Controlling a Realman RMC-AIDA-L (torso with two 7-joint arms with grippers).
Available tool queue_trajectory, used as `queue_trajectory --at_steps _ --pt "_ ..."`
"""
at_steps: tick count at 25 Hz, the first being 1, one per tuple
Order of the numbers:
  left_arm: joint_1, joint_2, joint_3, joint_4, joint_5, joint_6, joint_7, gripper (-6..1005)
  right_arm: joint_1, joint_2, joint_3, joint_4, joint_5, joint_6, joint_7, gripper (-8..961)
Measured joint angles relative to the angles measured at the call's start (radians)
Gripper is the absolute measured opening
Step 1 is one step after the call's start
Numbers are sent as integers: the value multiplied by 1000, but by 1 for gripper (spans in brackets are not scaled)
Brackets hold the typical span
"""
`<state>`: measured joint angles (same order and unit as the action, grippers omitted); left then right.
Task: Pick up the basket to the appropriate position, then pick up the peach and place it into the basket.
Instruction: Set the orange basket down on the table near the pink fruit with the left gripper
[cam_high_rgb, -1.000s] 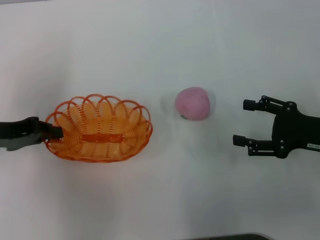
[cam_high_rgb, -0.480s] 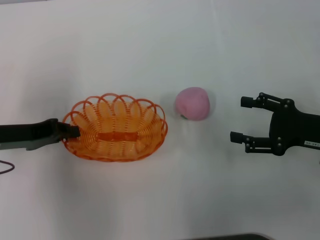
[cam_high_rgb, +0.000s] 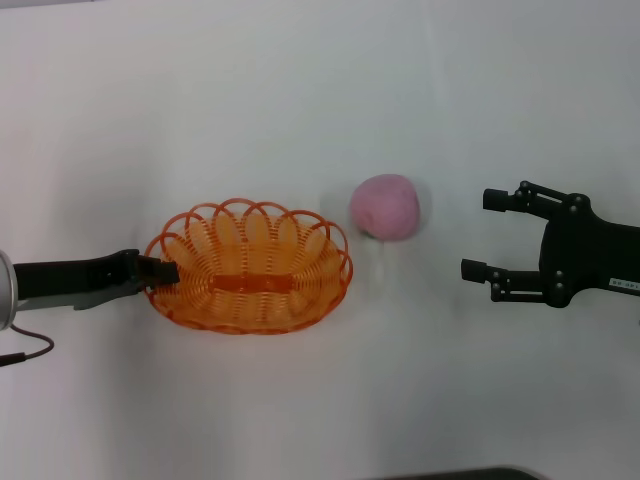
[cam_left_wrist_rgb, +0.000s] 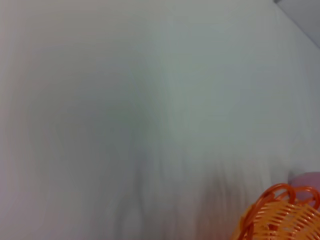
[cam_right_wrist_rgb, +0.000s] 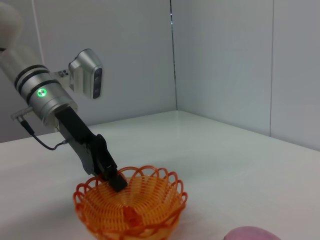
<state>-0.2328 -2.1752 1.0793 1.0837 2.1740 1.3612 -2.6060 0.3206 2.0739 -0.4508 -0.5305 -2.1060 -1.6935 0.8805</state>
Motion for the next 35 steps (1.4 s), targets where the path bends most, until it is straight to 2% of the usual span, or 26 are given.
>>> queue_trajectory --at_steps 17,35 --pt "21 0 78 22 -28 -88 -6 68 7 0 0 0 0 3 0 924" --pt "23 0 87 3 -34 -115 -49 69 8 2 0 0 0 0 0 925"
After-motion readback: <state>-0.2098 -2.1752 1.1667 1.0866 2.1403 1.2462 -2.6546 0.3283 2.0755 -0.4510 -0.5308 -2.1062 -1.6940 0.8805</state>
